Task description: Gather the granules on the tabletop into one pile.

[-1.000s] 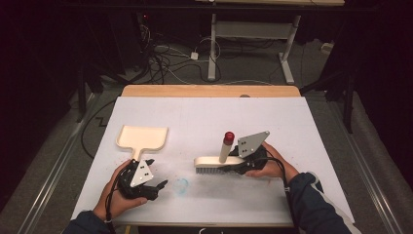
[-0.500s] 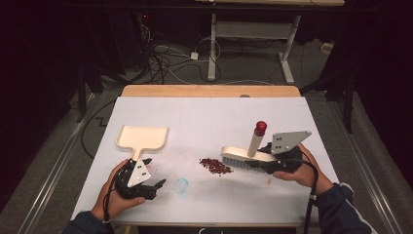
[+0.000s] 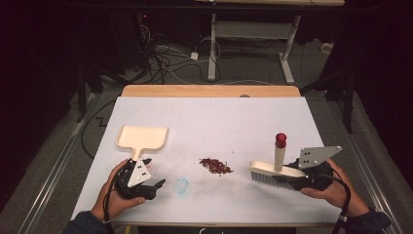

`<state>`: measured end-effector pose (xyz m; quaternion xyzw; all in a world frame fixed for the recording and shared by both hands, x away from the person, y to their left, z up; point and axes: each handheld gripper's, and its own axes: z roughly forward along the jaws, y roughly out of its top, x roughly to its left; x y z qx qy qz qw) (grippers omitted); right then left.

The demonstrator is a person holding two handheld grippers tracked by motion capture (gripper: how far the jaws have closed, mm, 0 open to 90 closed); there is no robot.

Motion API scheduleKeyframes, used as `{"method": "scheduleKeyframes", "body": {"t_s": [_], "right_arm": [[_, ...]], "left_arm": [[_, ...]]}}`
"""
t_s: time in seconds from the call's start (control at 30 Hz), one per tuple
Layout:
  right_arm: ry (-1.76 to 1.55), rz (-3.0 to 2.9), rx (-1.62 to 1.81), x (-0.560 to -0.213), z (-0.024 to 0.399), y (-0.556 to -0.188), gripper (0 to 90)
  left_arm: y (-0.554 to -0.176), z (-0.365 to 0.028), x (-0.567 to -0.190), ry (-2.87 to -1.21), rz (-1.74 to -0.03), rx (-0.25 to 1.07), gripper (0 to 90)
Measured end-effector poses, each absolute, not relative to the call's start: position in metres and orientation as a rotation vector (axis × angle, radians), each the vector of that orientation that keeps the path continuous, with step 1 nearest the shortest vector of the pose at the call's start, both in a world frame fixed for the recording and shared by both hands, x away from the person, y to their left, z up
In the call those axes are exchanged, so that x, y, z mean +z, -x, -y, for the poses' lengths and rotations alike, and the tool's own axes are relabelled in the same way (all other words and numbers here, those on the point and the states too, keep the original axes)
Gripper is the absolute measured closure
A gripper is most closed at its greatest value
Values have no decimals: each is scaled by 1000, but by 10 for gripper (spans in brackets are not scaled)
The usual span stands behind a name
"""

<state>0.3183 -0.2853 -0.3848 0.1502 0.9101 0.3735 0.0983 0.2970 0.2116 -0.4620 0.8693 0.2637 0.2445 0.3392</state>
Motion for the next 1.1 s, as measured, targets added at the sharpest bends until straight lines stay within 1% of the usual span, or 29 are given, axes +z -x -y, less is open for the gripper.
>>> {"method": "scheduleKeyframes", "body": {"t_s": [0.2, 0.37, 0.57, 0.77, 0.9, 0.93, 1.03, 1.1], "right_arm": [[-505, -2757, 1087, -393, 294, -323, 667], [-544, -2794, 1034, -403, 293, -339, 663], [-575, -2774, 1013, -410, 300, -361, 636], [-646, -2753, 988, -414, 307, -393, 550], [-741, -2724, 959, -421, 311, -417, 450], [-769, -2690, 948, -423, 312, -422, 483], [-905, -2587, 1027, -422, 318, -435, 469], [-1031, -2501, 999, -423, 319, -441, 484]], "left_arm": [[-298, -211, -463, -2272, -684, 632, 188], [-298, -210, -464, -2285, -680, 626, 188], [-299, -209, -465, -2291, -679, 623, 188], [-299, -209, -465, -2290, -677, 627, 189], [-299, -209, -466, -2289, -683, 623, 189], [-299, -209, -466, -2291, -682, 623, 189], [-299, -209, -466, -2290, -679, 624, 189], [-299, -209, -466, -2288, -679, 623, 189]]}}
